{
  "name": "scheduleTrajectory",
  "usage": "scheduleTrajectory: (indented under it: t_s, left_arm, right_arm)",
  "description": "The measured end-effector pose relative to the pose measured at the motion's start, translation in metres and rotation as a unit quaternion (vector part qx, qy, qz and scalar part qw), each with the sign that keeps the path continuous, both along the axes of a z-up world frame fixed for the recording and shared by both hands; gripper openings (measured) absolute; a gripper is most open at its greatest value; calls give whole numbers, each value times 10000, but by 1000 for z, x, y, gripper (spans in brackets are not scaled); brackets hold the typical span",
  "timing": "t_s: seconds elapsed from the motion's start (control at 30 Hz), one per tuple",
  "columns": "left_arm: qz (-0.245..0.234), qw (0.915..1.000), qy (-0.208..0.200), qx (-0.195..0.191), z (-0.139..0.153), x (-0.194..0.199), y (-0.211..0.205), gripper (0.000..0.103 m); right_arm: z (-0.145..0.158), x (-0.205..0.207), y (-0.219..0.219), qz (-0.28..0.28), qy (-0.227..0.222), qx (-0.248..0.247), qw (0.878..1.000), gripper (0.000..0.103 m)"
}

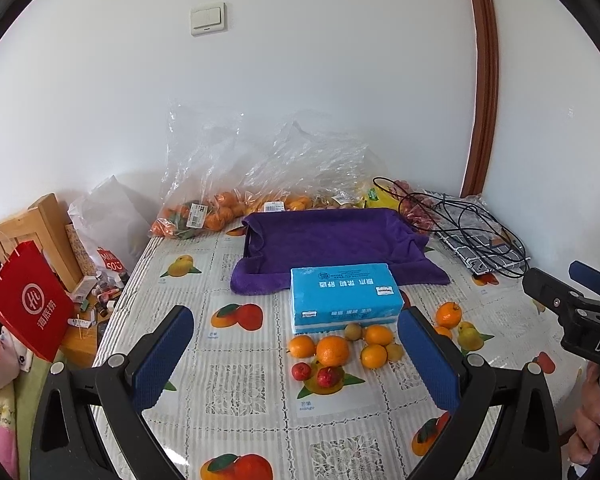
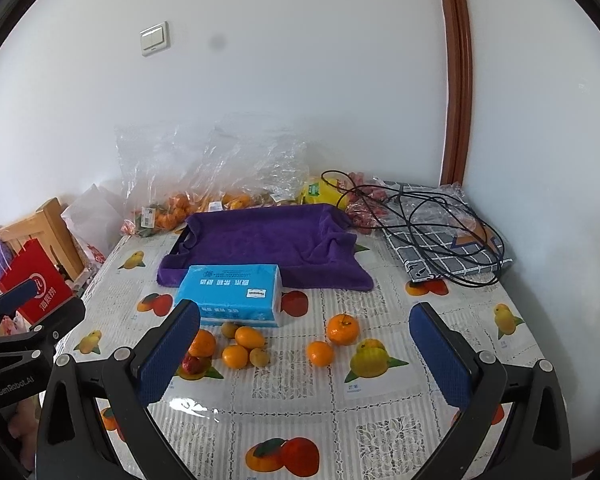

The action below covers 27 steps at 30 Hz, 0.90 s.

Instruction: Organize fruits

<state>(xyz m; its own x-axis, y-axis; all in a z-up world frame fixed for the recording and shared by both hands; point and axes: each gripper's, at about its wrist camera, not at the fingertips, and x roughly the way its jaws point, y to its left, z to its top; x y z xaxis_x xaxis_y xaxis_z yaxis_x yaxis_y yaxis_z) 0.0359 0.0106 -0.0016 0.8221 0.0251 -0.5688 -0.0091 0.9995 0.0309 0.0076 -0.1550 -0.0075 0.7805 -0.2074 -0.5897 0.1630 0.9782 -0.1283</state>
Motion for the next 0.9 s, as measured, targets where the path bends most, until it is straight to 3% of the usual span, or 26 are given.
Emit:
scheduleTrajectory:
  t_s: [0.37,0.6,0.77,0.9]
  left_arm:
    - [-36,9999,44,-105,-10,20,7,103]
    - [104,9997,159,-169,-33,46,18,103]
    - [161,9982,546,-182,-57,69,25,102]
    - [150,9977,665,-51,-75,85,26,99]
  right_arm:
    - [-11,21,-13,11,-15,146,9999,103]
    - [-30,34,-26,43,-157,-104,9998,103]
    - [-53,53,-48,-181,258,60,9995,102]
    - [-80,67,-66,-290,560,228,9978,85]
